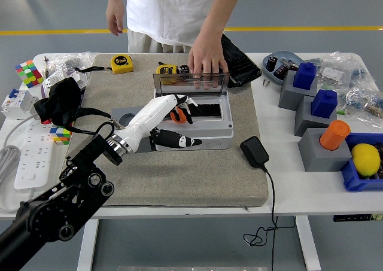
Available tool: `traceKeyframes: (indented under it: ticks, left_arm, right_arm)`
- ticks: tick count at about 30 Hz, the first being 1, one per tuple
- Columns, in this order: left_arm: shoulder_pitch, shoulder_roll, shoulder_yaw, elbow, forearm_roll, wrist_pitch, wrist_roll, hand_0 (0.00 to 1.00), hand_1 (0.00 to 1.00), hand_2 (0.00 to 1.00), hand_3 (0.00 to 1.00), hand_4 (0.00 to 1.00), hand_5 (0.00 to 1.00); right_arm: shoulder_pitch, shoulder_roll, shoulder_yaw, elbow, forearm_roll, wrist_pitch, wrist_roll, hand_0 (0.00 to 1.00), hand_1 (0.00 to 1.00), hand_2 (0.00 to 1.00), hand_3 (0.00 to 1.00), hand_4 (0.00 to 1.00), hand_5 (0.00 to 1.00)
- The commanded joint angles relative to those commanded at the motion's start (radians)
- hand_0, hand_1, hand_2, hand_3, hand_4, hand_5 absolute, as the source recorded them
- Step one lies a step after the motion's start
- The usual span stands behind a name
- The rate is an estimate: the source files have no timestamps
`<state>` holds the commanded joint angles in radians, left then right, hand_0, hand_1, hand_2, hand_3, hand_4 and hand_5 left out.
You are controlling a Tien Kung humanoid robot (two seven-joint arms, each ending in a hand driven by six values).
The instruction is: Fetch the battery,place it into the box,close the lid of the box
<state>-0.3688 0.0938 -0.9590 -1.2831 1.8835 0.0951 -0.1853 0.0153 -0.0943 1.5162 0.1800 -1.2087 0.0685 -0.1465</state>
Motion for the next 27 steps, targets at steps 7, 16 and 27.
traceKeyframes:
  ticks: [7,16,27]
  left_arm:
    - [-0.012,-0.032,0.014,-0.001,-0.021,-0.003,-0.006,0.360,0.508,0.448,0.564,0.998,0.229]
    - [-0.029,-0.036,0.020,0.006,-0.027,-0.006,-0.007,0.361,0.501,0.448,0.562,0.998,0.236]
    - [-0.007,0.042,-0.031,-0.011,-0.013,-0.014,0.002,0.348,0.498,0.448,0.558,0.998,0.236]
  right_arm:
    - [0.000,-0.001,-0.005,0.000,0.005,-0.001,0.002,0.795,0.758,0.751,0.783,0.998,0.677]
    - [0.000,0.000,-0.009,0.000,0.005,-0.001,0.002,0.794,0.757,0.751,0.782,0.998,0.675]
    - [0.000,-0.001,0.000,0.000,0.000,-0.002,0.002,0.793,0.757,0.750,0.781,0.998,0.672]
